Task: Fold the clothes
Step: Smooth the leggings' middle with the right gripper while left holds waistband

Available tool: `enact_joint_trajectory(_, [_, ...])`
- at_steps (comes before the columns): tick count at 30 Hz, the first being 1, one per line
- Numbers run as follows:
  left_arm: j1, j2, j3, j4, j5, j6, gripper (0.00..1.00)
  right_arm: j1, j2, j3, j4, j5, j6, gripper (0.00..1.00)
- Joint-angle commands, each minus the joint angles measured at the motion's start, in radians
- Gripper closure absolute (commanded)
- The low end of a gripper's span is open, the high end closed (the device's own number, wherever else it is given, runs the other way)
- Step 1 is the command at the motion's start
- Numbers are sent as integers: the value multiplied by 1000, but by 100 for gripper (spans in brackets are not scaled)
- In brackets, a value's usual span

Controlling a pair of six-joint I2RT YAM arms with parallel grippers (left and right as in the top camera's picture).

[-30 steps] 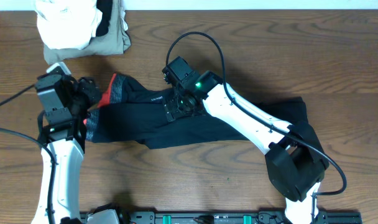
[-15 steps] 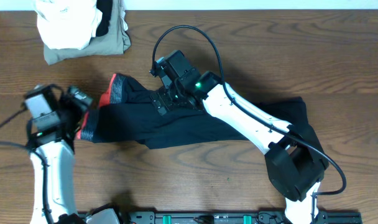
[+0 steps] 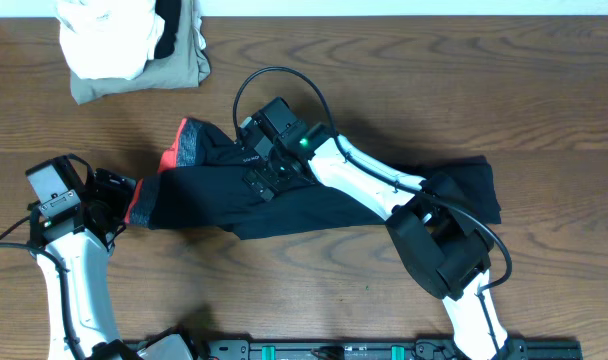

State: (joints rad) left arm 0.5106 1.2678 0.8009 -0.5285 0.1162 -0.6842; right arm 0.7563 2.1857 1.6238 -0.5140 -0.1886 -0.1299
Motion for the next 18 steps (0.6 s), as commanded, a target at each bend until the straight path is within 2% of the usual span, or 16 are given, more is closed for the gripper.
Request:
enact_joint_trajectory(1, [6,-5,16,-6,-9,-9,2,10,18,-2,11,-34,-48,3])
enact_joint_trajectory(7, [6,-4,13,-8,-13,-5,2,11,26,-2,16,-53,-42,17])
enact_joint_trajectory(18, [6,4,13,-10,-13,-5,2,19,31,-2,-6,-72,-21,19])
